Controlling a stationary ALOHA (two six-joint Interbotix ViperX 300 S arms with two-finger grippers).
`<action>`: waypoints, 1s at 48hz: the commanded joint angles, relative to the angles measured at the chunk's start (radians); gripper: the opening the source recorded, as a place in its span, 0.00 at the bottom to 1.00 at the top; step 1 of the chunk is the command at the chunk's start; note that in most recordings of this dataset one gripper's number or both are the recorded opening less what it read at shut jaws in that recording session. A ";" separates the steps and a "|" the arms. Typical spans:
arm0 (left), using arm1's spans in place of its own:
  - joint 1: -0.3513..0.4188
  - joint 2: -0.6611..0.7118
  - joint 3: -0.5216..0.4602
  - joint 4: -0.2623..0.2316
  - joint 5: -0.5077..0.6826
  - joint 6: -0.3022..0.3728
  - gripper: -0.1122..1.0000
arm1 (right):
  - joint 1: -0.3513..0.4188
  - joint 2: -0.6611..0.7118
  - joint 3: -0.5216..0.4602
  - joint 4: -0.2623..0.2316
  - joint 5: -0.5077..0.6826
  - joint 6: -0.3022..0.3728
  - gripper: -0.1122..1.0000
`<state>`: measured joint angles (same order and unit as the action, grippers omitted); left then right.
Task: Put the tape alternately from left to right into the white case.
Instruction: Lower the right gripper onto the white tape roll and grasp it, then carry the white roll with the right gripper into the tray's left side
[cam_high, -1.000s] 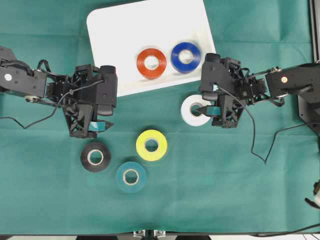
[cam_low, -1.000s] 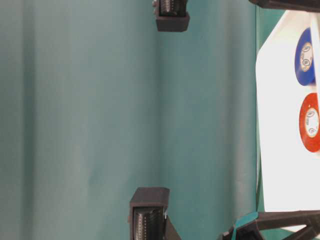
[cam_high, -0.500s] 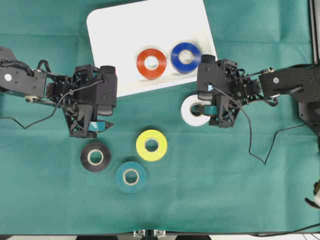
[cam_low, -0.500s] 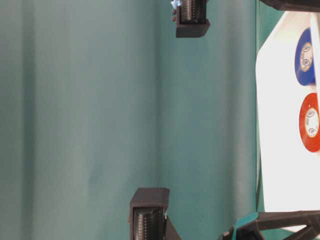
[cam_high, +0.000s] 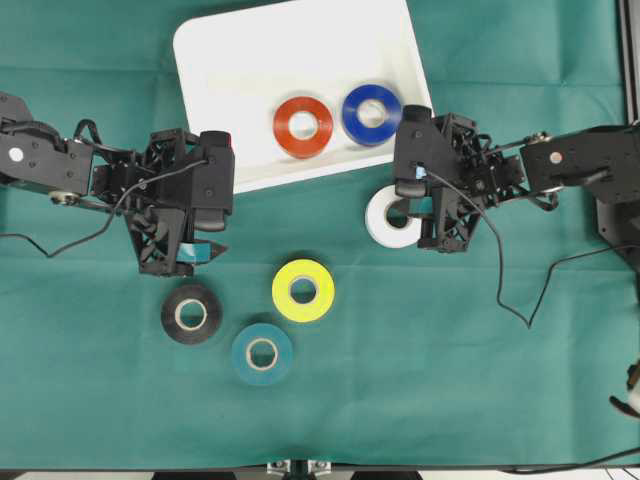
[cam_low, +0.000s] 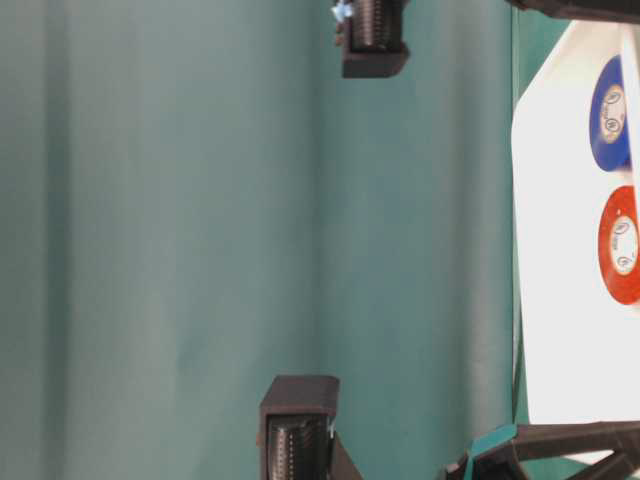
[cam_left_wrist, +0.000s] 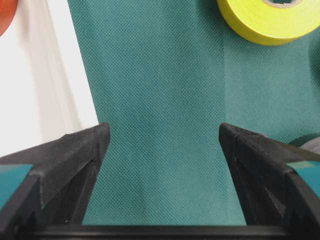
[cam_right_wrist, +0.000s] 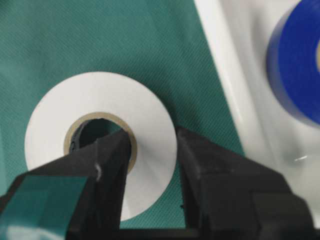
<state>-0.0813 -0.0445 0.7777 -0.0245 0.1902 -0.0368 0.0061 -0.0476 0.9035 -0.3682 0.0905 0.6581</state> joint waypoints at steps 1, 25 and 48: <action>0.002 -0.015 -0.006 -0.003 -0.008 0.002 0.69 | 0.003 -0.044 -0.014 -0.002 -0.008 0.002 0.35; 0.002 -0.014 -0.003 -0.003 -0.008 0.002 0.69 | 0.000 -0.169 -0.014 -0.009 -0.034 -0.009 0.35; 0.000 -0.021 0.000 -0.002 -0.008 0.000 0.69 | -0.126 -0.057 -0.156 -0.141 -0.152 -0.021 0.35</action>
<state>-0.0813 -0.0445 0.7839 -0.0261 0.1902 -0.0368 -0.0951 -0.1197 0.7977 -0.4832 -0.0368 0.6381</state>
